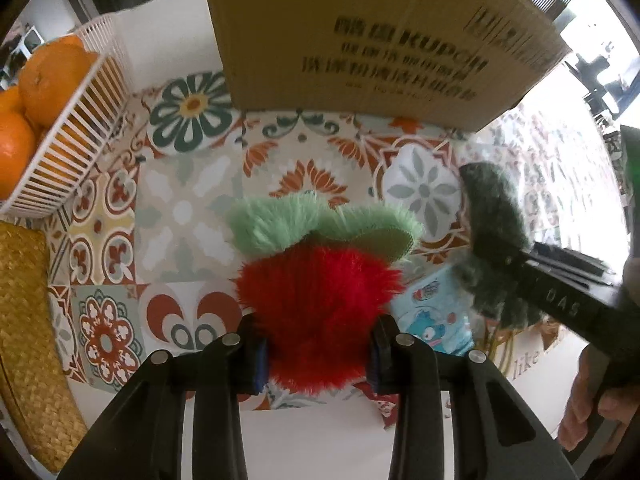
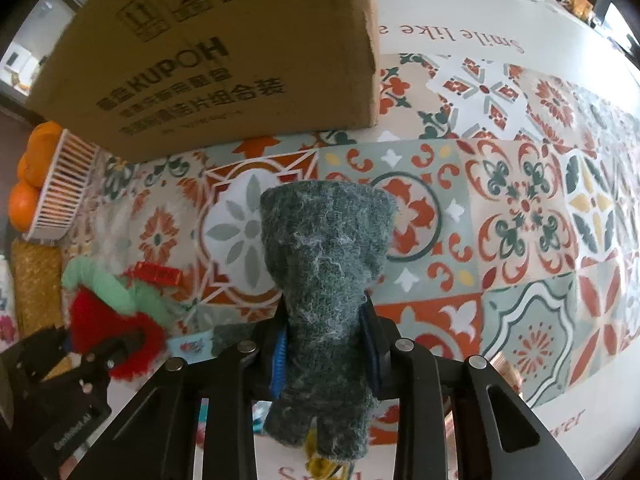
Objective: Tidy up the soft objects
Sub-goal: 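Lift and carry the strawberry plush and green glove over the box with both tools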
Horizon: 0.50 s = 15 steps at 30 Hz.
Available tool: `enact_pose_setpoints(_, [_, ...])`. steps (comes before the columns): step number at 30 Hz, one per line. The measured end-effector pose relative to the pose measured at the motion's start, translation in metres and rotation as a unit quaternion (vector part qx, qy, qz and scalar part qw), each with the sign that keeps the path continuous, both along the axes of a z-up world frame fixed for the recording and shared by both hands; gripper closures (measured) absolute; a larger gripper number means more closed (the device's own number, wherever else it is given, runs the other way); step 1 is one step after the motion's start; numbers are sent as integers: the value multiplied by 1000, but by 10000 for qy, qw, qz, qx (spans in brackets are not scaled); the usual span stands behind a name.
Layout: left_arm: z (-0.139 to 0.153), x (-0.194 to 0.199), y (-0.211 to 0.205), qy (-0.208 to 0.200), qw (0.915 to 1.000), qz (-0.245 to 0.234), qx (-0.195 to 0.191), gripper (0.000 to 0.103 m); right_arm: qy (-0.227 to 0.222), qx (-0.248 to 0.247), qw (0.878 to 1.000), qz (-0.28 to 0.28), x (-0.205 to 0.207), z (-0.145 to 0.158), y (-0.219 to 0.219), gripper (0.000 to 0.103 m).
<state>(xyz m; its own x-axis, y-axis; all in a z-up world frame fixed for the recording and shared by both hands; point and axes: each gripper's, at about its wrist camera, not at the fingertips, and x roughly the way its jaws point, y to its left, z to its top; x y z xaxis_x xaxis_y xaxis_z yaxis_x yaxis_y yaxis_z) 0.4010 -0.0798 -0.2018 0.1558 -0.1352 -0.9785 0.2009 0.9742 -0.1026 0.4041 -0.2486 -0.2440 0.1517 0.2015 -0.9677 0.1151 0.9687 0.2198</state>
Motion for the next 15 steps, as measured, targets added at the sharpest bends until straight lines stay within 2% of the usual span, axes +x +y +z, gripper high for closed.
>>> enact_pose_setpoints(9, [31, -8, 7, -243, 9992, -36, -324, 68, -355, 230, 9991, -36, -15, 40, -12, 72])
enact_pose_setpoints(15, [63, -15, 6, -611, 9970, -56, -465, 67, -661, 351, 9972, -43, -21, 76, -14, 72])
